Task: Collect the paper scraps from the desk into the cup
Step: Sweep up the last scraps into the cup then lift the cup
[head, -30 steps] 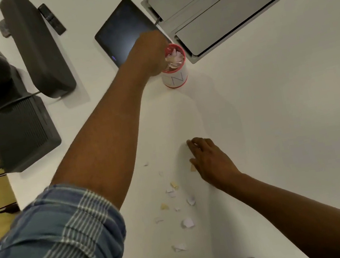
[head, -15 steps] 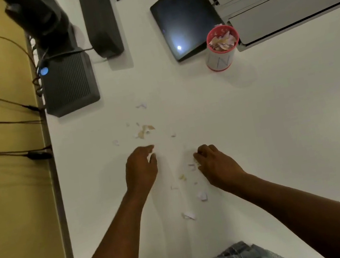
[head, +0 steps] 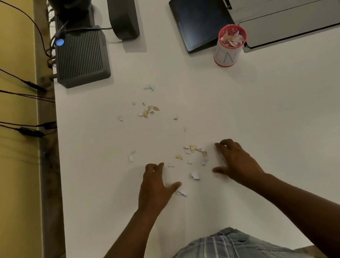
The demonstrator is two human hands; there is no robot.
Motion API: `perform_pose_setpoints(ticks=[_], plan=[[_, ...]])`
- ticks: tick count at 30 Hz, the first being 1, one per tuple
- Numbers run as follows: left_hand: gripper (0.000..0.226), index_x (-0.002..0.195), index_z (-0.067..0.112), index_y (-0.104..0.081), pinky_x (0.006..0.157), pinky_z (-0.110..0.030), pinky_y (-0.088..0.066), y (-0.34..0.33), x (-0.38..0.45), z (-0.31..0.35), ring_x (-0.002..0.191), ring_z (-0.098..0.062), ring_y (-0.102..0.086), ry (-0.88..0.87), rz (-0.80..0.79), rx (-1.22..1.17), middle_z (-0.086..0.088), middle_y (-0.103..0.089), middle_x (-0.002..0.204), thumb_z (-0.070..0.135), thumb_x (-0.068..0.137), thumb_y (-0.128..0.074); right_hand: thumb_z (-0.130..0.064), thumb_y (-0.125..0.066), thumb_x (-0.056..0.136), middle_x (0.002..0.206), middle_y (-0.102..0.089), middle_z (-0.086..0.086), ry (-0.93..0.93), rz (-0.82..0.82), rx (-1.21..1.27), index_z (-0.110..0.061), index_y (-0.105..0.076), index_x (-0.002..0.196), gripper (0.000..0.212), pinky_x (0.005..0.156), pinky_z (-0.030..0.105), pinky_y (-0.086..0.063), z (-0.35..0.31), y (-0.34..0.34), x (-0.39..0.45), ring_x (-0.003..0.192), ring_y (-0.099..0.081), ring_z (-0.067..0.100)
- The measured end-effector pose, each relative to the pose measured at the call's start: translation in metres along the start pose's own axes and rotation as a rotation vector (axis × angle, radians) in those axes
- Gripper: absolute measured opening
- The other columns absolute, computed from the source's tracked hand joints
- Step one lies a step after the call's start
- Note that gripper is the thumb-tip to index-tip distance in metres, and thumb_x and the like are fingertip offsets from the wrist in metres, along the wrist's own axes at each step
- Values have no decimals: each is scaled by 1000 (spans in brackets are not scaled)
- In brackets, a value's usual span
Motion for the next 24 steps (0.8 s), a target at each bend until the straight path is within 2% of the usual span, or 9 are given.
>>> perform_pose_setpoints(ticks=[2, 4, 7, 11, 15, 18, 21, 24], plan=[[106, 141, 18, -30, 92, -25, -43, -17, -10, 2, 116, -16, -43, 26, -89, -4, 1, -33, 126, 62, 57, -77, -51, -70, 77, 148, -26, 5, 11, -22, -14, -13, -24, 147, 91, 100, 33, -42, -6, -8, -6, 130, -33, 22], [111, 142, 18, -24, 96, -25, -42, -32, -19, 5, 117, -15, -40, 18, -132, 36, 1, -28, 127, 60, 55, -78, -52, -72, 75, 152, -20, 4, 33, -35, -24, -13, -18, 149, 99, 105, 32, -38, -16, -15, -9, 133, -29, 22], [88, 139, 15, -31, 98, -25, -43, -43, -29, 9, 118, -18, -44, -26, -99, 52, 0, -29, 130, 43, 69, -77, -51, -73, 74, 154, -16, 5, 82, -44, -42, -12, -11, 150, 106, 109, 31, -33, -32, -24, -9, 137, -23, 23], [53, 128, 13, -45, 93, -24, -47, -41, -33, 13, 109, -17, -52, -93, -28, 15, -1, -37, 124, 28, 83, -68, -49, -69, 79, 155, -14, 4, 93, -43, -30, -13, -2, 151, 105, 109, 31, -35, -48, -29, -2, 139, -20, 22], [29, 113, 14, -53, 84, -21, -49, -36, -25, 18, 99, -14, -54, -161, 14, 25, -1, -44, 116, 28, 88, -61, -45, -68, 82, 153, -18, 4, 82, -41, -41, -14, -9, 150, 96, 105, 33, -41, -57, -29, 11, 136, -24, 23], [17, 101, 13, -58, 79, -19, -46, -31, -12, 22, 96, -15, -54, -199, 22, 21, -2, -49, 109, 25, 89, -60, -41, -63, 86, 147, -25, 5, 96, -27, -58, -18, -18, 148, 80, 93, 34, -49, -62, -26, 23, 130, -31, 23], [16, 100, 10, -60, 77, -14, -38, -21, 3, 23, 96, -16, -54, -202, 55, -9, -3, -50, 106, 21, 87, -63, -34, -61, 89, 137, -34, 5, 117, -6, -52, -19, -30, 142, 63, 81, 33, -51, -67, -21, 33, 121, -39, 22], [24, 102, 11, -60, 76, -18, -40, -6, 20, 19, 96, -18, -52, -160, 106, -43, -3, -51, 104, 22, 83, -68, -30, -58, 90, 126, -41, 6, 148, 14, -46, -17, -42, 131, 47, 73, 35, -51, -71, -17, 42, 111, -44, 23]])
Point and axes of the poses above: each hand's wrist, its own x-axis towards the middle knuckle, its own y-axis out of the back of the hand, z = x × y, the point moved 8 cm from there along x, towards the middle knuckle
